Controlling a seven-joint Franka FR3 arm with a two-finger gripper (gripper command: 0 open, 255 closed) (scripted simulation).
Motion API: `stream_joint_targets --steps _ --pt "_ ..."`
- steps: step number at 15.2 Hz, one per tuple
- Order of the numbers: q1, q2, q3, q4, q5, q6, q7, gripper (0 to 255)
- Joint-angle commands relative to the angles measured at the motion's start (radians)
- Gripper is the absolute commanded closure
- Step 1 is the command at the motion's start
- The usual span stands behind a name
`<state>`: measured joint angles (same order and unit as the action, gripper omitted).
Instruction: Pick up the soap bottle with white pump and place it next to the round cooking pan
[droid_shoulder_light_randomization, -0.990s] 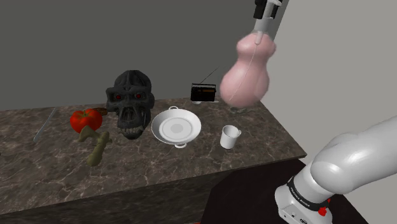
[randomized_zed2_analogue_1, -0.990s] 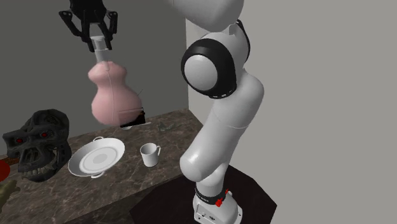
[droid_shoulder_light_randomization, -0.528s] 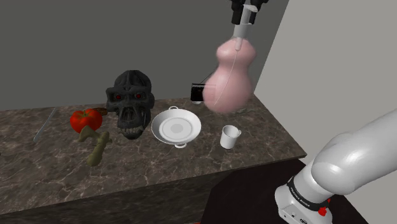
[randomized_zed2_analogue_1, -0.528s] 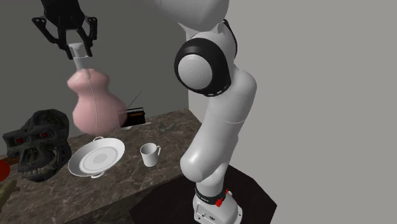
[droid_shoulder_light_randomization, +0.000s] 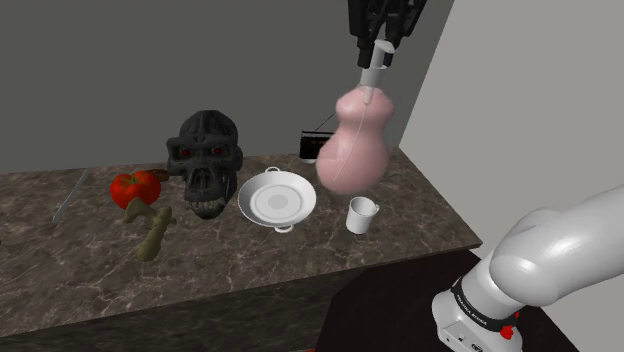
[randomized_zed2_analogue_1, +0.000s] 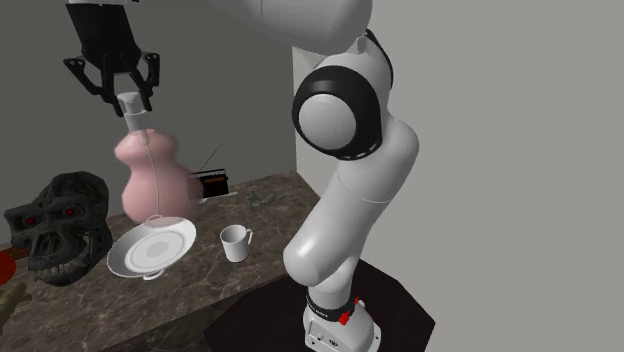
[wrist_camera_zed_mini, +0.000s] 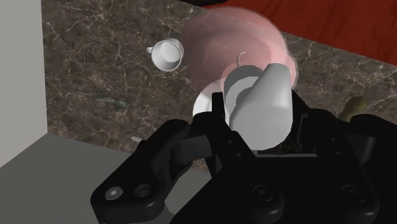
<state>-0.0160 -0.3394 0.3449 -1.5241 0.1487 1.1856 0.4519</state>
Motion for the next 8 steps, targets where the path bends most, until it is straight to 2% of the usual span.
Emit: stream_joint_targets --steps 1,8 --pt "0.001 -0.020 -0.002 -0.048 0.004 0.029 -0.005 255" --pt "0.007 -0.081 -0.008 -0.205 0.017 0.127 -0.024 255"
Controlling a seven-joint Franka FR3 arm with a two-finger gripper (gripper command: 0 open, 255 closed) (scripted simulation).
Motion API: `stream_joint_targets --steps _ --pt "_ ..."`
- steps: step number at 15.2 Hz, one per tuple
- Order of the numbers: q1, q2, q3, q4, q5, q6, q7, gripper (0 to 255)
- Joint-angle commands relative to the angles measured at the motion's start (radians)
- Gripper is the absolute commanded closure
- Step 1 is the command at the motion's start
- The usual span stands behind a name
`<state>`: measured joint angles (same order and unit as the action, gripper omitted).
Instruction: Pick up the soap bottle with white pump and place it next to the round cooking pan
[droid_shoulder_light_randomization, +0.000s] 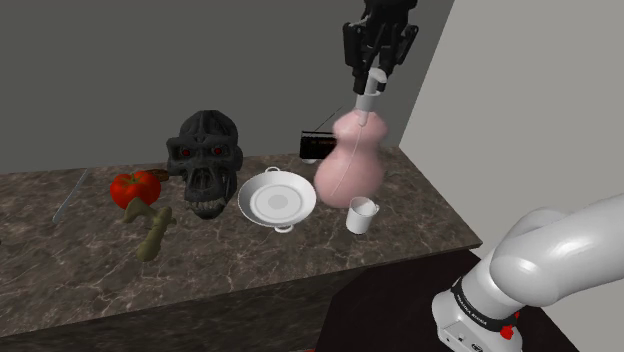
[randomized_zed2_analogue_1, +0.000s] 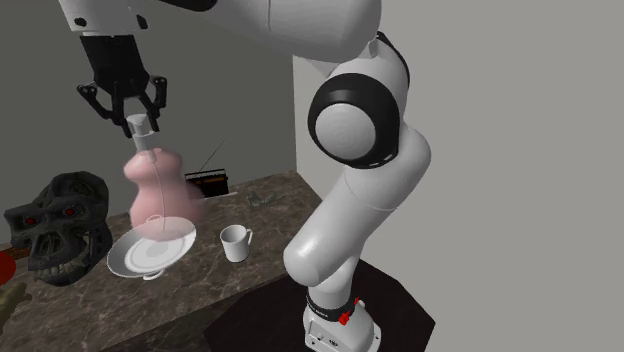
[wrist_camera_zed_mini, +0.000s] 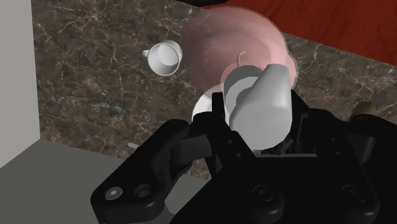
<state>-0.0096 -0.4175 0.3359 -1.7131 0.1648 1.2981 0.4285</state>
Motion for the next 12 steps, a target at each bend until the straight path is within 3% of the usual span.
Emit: stream_joint_targets --steps 1,12 --pt "0.001 -0.011 0.001 -0.037 0.002 0.028 -0.003 255" --pt "0.011 -0.077 0.003 -0.246 0.019 0.172 -0.024 255"
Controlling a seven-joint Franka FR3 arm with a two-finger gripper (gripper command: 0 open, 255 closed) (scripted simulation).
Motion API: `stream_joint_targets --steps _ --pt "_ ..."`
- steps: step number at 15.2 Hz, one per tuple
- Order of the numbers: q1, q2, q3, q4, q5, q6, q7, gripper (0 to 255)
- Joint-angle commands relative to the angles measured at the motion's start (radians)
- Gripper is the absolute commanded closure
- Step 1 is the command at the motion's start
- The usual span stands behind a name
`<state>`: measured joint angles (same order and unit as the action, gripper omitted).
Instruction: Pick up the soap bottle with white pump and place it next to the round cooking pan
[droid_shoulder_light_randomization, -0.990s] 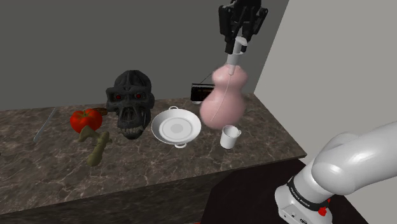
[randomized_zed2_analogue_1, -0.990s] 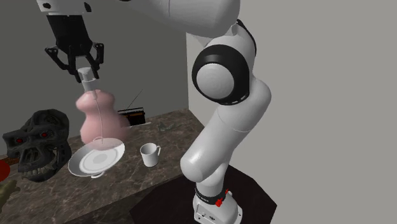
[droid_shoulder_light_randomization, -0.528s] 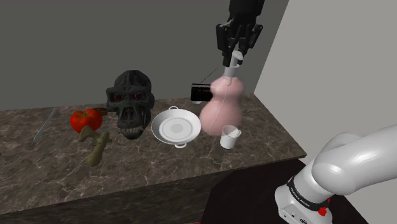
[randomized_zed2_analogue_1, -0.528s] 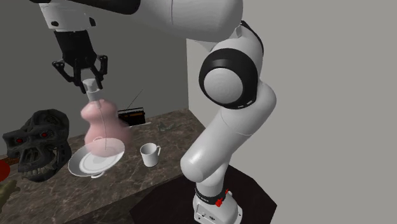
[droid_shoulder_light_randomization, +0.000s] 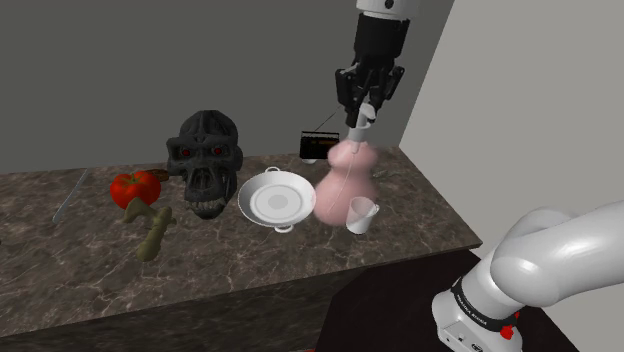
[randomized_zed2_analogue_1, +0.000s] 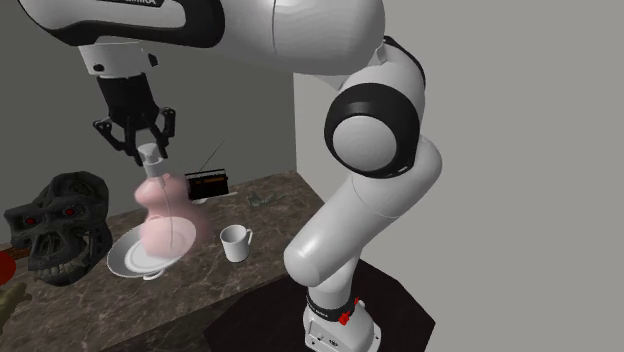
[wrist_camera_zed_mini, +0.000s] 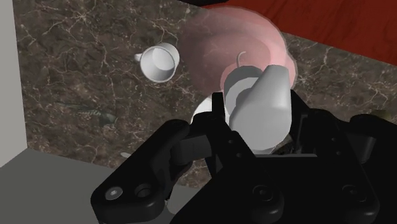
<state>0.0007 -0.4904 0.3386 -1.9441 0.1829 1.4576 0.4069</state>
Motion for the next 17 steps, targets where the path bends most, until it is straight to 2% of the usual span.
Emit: stream_joint_targets --steps 1,17 --pt "0.001 -0.009 0.001 -0.033 0.003 0.026 -0.003 255" --pt "0.015 -0.053 0.021 -0.283 0.027 0.232 -0.022 255"
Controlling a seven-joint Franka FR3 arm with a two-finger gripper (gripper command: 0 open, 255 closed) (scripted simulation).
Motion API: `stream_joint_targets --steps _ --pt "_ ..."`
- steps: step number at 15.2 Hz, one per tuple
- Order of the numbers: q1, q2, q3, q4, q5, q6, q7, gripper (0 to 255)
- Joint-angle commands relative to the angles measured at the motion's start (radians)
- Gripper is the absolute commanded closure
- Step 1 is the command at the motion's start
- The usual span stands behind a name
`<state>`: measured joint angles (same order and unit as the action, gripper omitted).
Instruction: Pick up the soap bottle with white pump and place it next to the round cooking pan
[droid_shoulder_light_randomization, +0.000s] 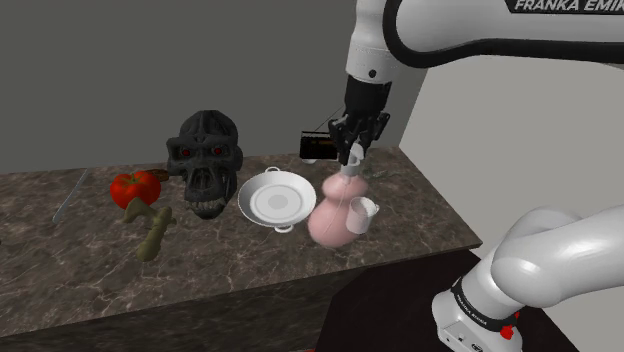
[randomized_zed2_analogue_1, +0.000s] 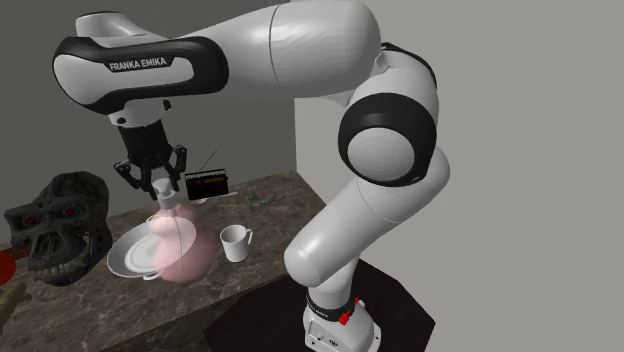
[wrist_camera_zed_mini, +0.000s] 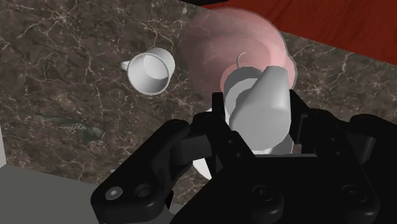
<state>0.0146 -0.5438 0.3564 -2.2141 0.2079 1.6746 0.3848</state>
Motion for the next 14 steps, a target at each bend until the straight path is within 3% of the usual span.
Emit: stream_joint_targets --steps 1,14 --pt "0.002 -0.001 0.005 -0.027 0.003 0.028 0.000 255" --pt "0.010 0.009 0.032 -0.193 0.023 0.204 -0.009 255"
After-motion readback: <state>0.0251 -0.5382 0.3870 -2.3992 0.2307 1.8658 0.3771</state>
